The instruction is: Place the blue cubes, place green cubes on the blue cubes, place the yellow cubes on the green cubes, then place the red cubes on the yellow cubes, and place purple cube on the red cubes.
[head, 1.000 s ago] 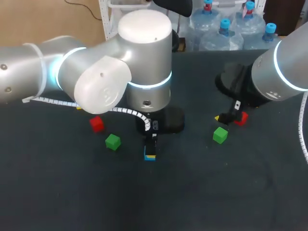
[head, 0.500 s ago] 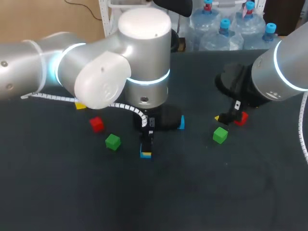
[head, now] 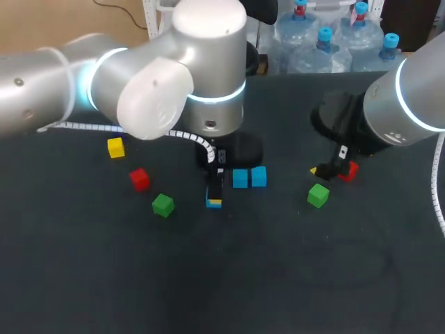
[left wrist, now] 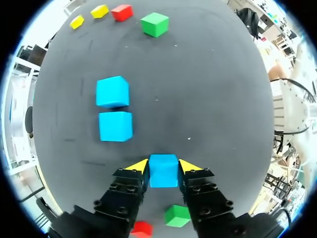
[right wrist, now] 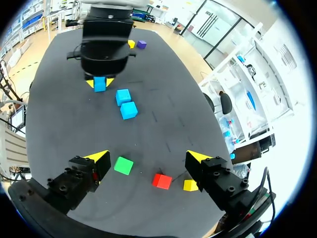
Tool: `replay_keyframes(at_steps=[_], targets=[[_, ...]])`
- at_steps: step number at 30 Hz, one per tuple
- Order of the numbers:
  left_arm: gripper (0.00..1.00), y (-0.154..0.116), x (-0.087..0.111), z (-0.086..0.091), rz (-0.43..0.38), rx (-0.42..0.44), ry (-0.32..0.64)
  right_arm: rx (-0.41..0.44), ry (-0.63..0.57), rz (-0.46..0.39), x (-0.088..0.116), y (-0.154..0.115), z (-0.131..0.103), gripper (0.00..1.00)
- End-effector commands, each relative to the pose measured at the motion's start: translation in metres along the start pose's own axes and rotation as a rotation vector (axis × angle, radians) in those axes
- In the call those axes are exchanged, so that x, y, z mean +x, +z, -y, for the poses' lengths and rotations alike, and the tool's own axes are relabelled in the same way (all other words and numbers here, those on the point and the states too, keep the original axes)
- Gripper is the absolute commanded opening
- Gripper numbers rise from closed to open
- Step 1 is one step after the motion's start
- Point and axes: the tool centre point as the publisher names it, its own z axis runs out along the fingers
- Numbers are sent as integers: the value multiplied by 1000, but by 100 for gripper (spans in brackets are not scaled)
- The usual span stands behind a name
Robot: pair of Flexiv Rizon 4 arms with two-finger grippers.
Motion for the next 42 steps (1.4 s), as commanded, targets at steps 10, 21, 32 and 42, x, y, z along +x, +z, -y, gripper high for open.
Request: replay_keyframes(at_steps=[10,21,32,42], targets=[[7,3,-13,-34,7,41,22,12,2,4,2,0,-2,100],[7,2,-13,-53,13,35,29,12,2,4,2,0,-2,100],[7,3,-13,-57,16,36,29,12,2,4,2,0,-2,100],[7,4,-14,-56,13,38,33,12,2,4,2,0,-2,100]])
